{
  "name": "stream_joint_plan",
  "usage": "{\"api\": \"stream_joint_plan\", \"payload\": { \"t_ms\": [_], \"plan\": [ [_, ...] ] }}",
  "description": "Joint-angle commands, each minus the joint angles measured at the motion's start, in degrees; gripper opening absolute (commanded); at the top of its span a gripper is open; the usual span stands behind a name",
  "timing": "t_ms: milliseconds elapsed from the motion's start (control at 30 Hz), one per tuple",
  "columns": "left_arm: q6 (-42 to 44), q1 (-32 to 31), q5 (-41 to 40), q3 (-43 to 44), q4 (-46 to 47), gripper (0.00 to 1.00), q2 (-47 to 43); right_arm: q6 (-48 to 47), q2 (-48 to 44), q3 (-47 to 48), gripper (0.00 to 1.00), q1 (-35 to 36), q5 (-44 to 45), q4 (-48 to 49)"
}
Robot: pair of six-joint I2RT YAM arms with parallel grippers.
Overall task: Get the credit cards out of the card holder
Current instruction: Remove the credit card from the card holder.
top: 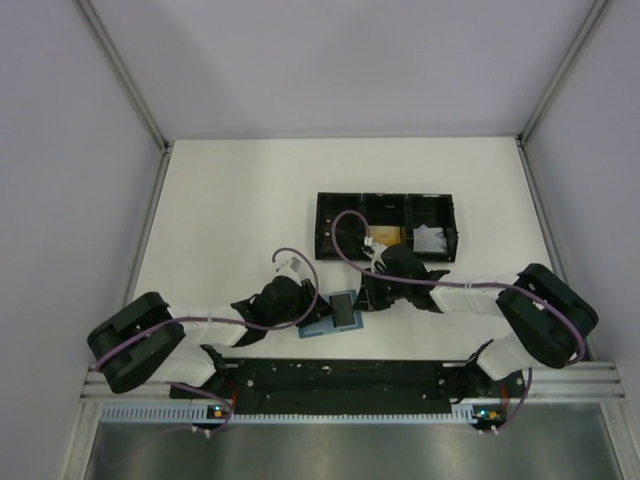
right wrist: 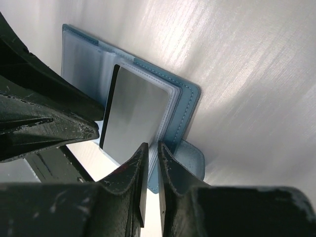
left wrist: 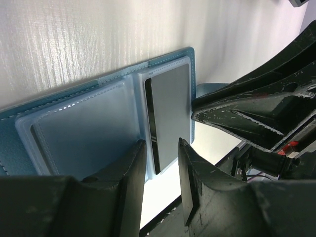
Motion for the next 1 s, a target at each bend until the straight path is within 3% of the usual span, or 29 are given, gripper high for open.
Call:
{"api": "stream_joint_plan", "payload": {
  "t_ms": [0,700,967],
  "plan": [
    [0.6,-0.1,-0.2,-0.2,1.8,0.36,0.6,0.4,1.4,1.2,0.11,-0.5,-2.3,3.6],
    [-1.5,-0.1,1.7,-2.4,10.1,0.27,1.1,0.4,3.2,1.8,0.08,0.0,-2.9,3.8],
    [-1.2,-0.1,1.4,-3.6,11.7,0.14,-1.3,0.4,3.3,1.9,0.08,0.0,-2.7,3.9]
  ]
}}
